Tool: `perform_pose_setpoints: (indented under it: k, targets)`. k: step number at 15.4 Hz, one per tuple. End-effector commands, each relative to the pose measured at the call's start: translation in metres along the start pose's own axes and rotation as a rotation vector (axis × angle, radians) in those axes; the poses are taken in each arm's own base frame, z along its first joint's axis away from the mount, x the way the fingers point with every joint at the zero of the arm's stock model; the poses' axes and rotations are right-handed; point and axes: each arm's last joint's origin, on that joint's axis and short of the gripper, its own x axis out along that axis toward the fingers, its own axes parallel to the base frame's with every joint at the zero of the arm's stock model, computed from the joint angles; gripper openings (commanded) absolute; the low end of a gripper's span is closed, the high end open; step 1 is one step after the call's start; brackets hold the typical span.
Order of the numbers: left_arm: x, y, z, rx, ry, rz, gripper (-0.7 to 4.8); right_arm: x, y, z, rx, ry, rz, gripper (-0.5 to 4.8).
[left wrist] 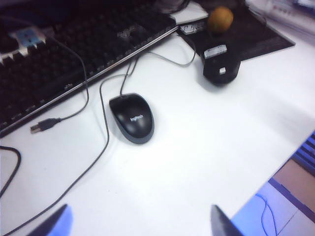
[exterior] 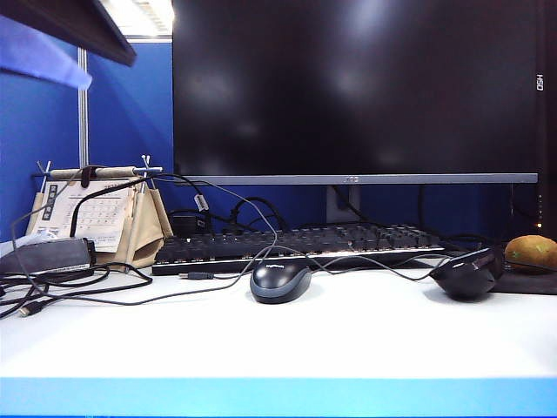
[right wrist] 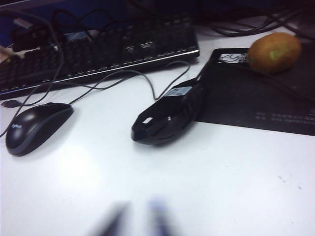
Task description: Pick up the kiwi and place it near the upside-down mouse.
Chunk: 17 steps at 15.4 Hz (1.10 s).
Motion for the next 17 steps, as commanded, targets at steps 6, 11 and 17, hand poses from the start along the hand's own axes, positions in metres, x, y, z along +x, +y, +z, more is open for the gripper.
perform_pose_setpoints:
  k: [6, 11, 17]
  targets:
    - [0.001, -0.002, 0.003, 0.002, -0.025, -0.068, 3.55, -0.032, 0.01, 0.101, -0.044, -0.444, -0.2, 3.13]
    - [0.0, -0.004, 0.003, -0.039, -0.024, -0.145, 3.55, -0.004, 0.018, 0.201, -0.323, -0.373, -0.344, 3.15]
    - [0.0, -0.005, -0.008, -0.098, 0.097, -0.179, 3.55, 0.13, -0.063, 0.243, 0.32, 0.042, -0.225, 4.36]
